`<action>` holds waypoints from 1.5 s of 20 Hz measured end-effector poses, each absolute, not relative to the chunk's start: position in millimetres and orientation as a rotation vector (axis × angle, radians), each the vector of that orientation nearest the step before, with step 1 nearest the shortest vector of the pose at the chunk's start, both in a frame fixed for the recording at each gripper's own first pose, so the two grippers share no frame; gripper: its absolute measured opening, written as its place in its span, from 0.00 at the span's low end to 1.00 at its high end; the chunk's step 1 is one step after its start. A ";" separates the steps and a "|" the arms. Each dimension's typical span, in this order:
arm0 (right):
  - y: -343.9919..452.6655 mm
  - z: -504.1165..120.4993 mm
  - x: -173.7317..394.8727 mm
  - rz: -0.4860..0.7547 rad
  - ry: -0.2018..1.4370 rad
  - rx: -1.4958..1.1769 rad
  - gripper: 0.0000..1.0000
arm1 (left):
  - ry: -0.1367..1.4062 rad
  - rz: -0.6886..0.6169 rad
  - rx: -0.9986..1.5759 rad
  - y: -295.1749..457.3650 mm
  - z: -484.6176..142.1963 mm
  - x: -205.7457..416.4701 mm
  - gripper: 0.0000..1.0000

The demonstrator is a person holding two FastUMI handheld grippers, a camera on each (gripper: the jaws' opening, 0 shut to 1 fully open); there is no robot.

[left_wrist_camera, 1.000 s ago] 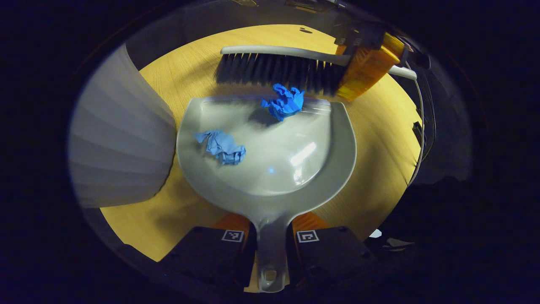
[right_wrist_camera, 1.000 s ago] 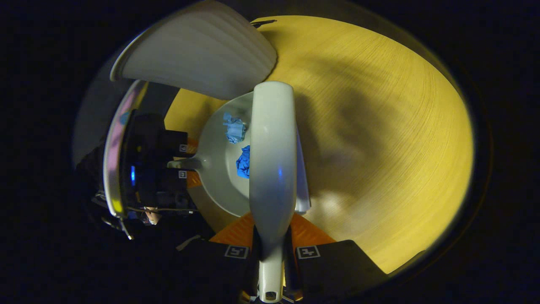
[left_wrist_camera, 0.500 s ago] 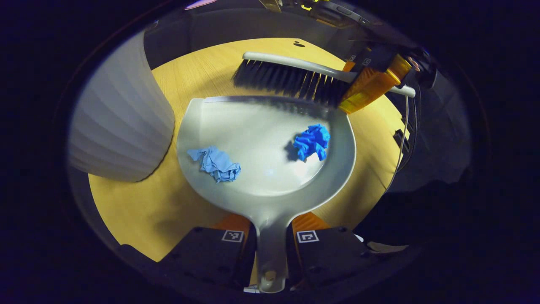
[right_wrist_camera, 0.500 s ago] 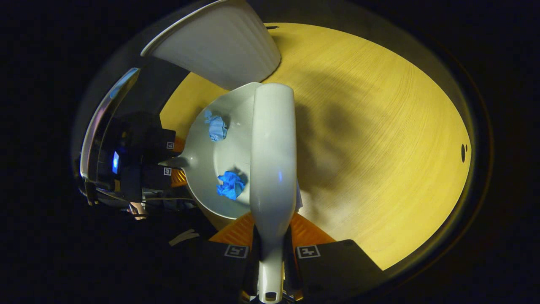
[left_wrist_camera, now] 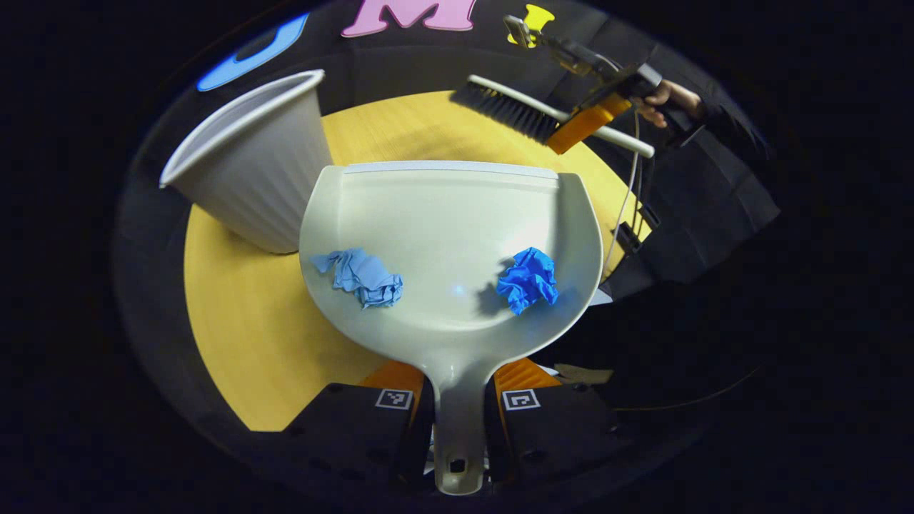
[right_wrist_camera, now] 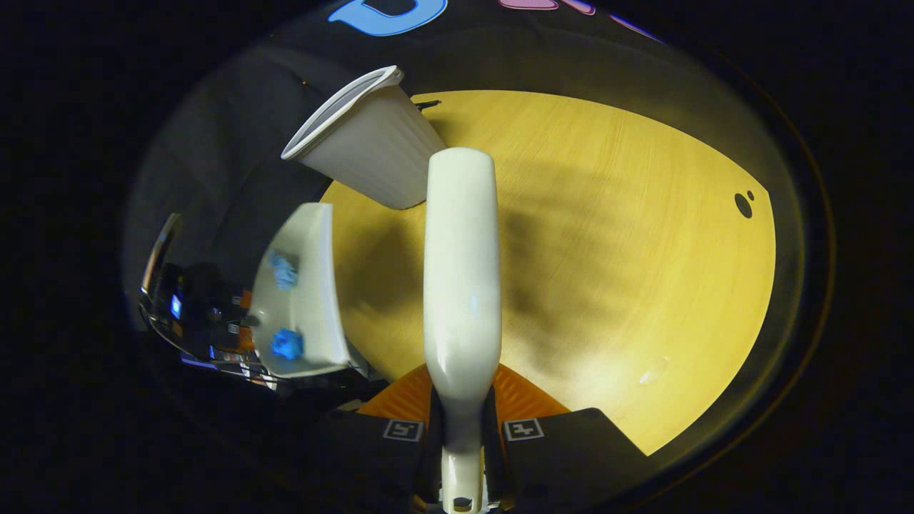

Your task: Pick up the small broom and dustpan from the desktop, sweep the trash into the dustpan with the broom, and then empty the trash into the garbage bin.

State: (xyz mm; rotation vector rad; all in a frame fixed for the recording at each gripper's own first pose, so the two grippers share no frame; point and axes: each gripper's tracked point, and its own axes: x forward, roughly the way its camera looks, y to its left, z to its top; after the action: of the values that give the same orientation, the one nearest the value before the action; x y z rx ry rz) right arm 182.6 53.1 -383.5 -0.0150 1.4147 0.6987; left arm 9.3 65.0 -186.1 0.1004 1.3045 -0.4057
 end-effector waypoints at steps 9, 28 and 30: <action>56.5 -389.4 175.1 0.626 1.373 0.039 0.31 | 1.204 -0.071 0.161 208.3 -46.2 75.2 0.29; 50.7 -405.4 112.6 0.506 1.302 0.133 0.27 | 1.535 -0.073 0.948 302.3 -94.0 251.3 0.29; 58.3 -405.0 110.3 0.496 1.299 0.219 0.27 | 1.538 -0.086 1.015 302.4 -87.6 253.6 0.29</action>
State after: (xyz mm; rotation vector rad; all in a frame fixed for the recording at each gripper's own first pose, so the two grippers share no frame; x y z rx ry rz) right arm 110.3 58.3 -405.0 0.2187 1.2988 0.4962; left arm 253.6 302.4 -87.6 1.0151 1.5376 -0.0861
